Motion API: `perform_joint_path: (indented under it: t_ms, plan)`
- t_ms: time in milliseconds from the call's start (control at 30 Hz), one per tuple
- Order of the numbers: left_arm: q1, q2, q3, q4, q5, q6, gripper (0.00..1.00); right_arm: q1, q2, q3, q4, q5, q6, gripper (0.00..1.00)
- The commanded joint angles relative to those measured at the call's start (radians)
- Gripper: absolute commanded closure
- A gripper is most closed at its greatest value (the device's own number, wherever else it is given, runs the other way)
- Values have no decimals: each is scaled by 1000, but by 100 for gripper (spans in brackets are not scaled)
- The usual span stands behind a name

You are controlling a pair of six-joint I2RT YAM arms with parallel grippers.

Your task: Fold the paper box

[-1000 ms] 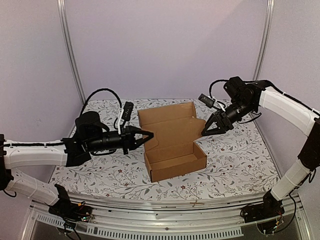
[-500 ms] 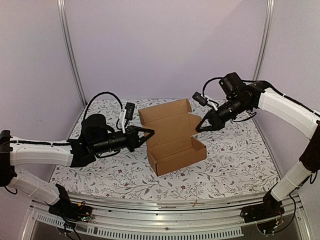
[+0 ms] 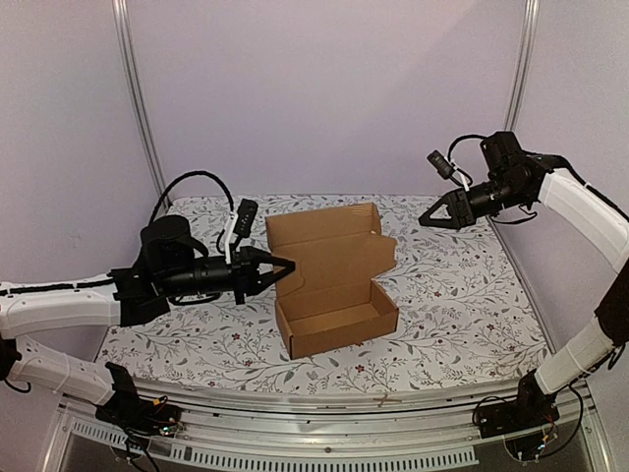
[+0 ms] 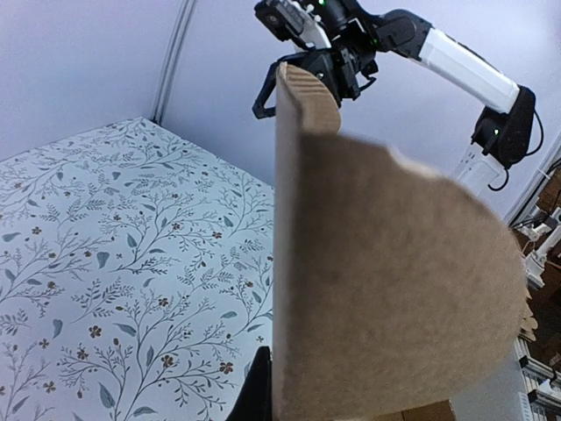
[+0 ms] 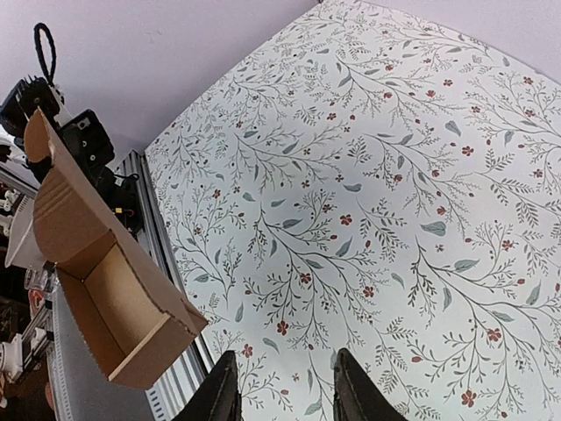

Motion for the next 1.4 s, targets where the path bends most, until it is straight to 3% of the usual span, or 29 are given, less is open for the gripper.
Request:
perform_joint_path:
  t_ms: [0, 100, 333, 667, 1100, 1367]
  plan:
    - [18, -26, 31, -53, 123, 20, 100, 21, 35, -16, 55, -89, 13, 66]
    - [21, -30, 12, -3, 115, -1, 100, 63, 76, -6, 31, -119, 1, 65]
    - [28, -15, -9, 77, 79, -39, 100, 182, 73, 8, -121, -277, -213, 61]
    - [31, -2, -13, 89, 64, -53, 100, 228, 96, 37, -264, -371, -352, 54]
    - [32, 6, -9, 122, 149, -80, 100, 230, 112, 47, -318, -515, -377, 44]
    - [32, 56, 0, 214, 208, -148, 100, 258, 90, 26, -195, -484, -272, 43]
